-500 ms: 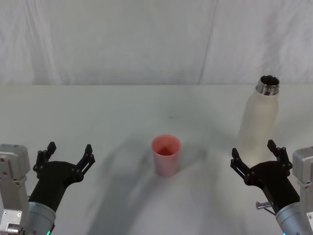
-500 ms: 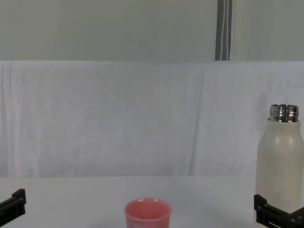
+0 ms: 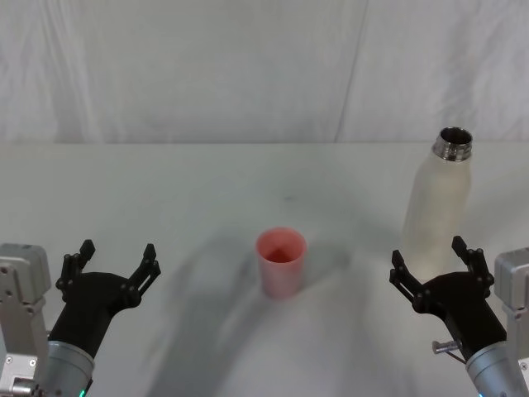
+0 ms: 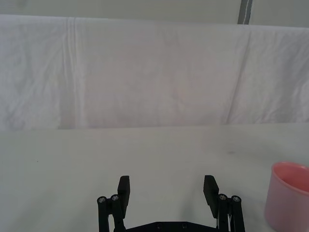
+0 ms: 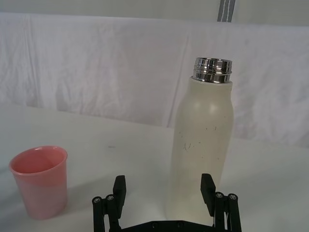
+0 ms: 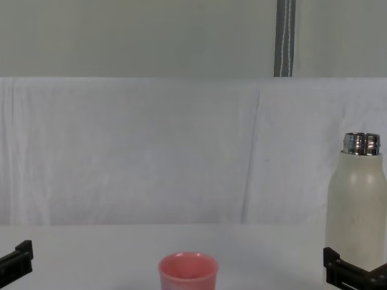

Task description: Grasp the thermos with one hand and pour water into the cup lid.

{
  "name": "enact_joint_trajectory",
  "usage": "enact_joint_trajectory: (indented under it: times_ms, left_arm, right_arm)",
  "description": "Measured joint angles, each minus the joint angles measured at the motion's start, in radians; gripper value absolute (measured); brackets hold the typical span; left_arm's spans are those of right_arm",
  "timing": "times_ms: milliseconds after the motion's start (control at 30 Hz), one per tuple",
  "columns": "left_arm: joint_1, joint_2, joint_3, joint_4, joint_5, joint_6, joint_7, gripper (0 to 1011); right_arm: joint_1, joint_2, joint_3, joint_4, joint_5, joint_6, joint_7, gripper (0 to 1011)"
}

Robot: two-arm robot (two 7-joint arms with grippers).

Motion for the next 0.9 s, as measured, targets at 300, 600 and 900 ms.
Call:
enact_joint_trajectory:
  times_ms: [300,600,900]
  left_arm:
    - [0.000,0.000,0.000,0.000,0.000,0.000,0.000,1001]
    - [0.000,0.000,0.000,0.000,0.000,0.000,0.000,1001]
    - [0.000,0.000,0.000,0.000,0.000,0.000,0.000,1001]
  right_arm:
    - [0.000,0.000,0.000,0.000,0.000,0.000,0.000,1000]
    - [0.000,0.000,0.000,0.000,0.000,0.000,0.000,1000]
    - [0.000,0.000,0.000,0.000,0.000,0.000,0.000,1000]
